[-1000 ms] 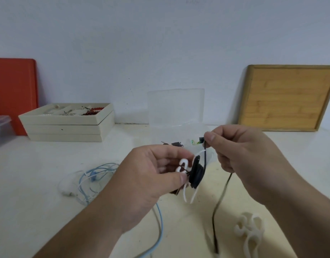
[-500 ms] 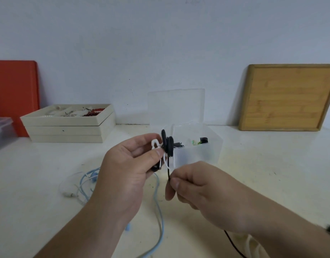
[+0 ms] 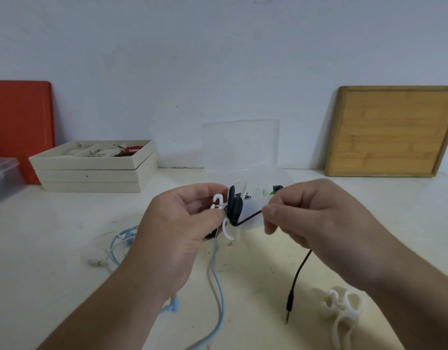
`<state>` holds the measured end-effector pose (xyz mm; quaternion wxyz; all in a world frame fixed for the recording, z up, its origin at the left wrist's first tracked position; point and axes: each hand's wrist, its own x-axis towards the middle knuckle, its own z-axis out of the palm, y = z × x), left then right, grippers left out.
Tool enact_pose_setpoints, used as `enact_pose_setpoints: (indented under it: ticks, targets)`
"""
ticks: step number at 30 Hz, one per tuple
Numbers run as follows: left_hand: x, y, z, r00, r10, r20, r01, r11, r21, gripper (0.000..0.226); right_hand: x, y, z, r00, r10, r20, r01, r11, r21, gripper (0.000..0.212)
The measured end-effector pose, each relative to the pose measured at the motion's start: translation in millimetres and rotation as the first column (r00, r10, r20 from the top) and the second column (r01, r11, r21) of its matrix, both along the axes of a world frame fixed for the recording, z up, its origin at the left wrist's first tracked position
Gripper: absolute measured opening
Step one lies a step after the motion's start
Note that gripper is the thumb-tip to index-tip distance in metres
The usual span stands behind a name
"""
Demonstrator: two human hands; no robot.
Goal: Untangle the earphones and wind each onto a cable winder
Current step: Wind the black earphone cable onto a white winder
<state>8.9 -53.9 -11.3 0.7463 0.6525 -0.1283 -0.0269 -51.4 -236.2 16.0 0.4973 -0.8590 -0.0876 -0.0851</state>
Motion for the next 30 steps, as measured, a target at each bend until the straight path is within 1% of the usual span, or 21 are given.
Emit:
enact_pose_setpoints:
  ticks: [3,6,8,10,12,15,17,20,22,23,26,29,30]
  targets:
    - [-0.6,1.0,0.1,0.999,-0.032,0.002,0.032,0.999,0.022,0.031,1.0,-1.3,-1.5,1.000,0.012,0.017,-0.012,1.000,0.005,0.029]
    - [-2.2,-3.1,-4.0,0.987,0.025,0.156,-0.054,0.981,0.185,0.028,0.1,3.1,-3.0,0.988,0.157,-0.012,-0.157,0.987,-0.016,0.026]
    - [-5.0,-7.3,-5.7,0.976,0.017,0.217,-0.070,0.968,0.241,0.034,0.0,5.5,-3.5,0.978,0.208,-0.016,-0.208,0.978,-0.003,0.025]
    - [-7.6,-9.4,-5.9,0.974,-0.014,0.226,-0.045,0.965,0.257,0.044,1.3,2.0,-3.0,0.988,0.156,0.018,-0.156,0.987,0.026,0.025]
    - [-9.2,-8.8,-5.1,0.976,-0.063,0.210,0.008,0.967,0.255,0.045,3.5,-5.3,-0.9,0.997,0.022,0.069,-0.025,0.999,0.045,0.024]
    - [-12.7,-7.7,-1.4,0.976,-0.160,0.149,0.134,0.976,0.170,0.036,7.5,-15.3,-0.7,0.974,-0.189,0.125,0.182,0.981,0.061,0.027]
    - [-14.5,-8.2,0.3,0.972,-0.210,0.107,0.199,0.975,0.098,0.035,9.0,-16.6,-2.4,0.964,-0.232,0.130,0.219,0.970,0.105,0.028]
    - [-14.3,-8.5,1.4,0.962,-0.266,0.057,0.267,0.963,-0.019,0.033,11.5,-15.2,-5.8,0.963,-0.250,0.105,0.226,0.954,0.195,0.029]
    - [-13.4,-6.8,1.8,0.955,-0.294,0.038,0.297,0.951,-0.090,0.031,13.9,-13.3,-8.8,0.976,-0.214,0.039,0.197,0.948,0.251,0.031]
    - [-12.6,-6.4,1.1,0.952,-0.306,0.029,0.307,0.943,-0.125,0.031,14.7,-11.6,-11.0,0.983,-0.182,-0.004,0.178,0.953,0.247,0.033]
    - [-10.5,-5.3,-0.4,0.958,-0.288,0.009,0.283,0.935,-0.212,0.033,18.2,-1.9,-21.3,0.986,-0.096,-0.135,0.113,0.986,0.122,0.036]
    - [-8.4,-7.3,-1.5,0.982,-0.191,0.001,0.185,0.951,-0.248,0.039,19.8,9.8,-31.1,0.972,-0.034,-0.232,0.047,0.998,0.049,0.039]
    - [-7.9,-8.1,-2.1,0.988,-0.151,-0.005,0.145,0.954,-0.263,0.038,19.2,12.8,-32.9,0.967,-0.021,-0.253,0.026,1.000,0.015,0.039]
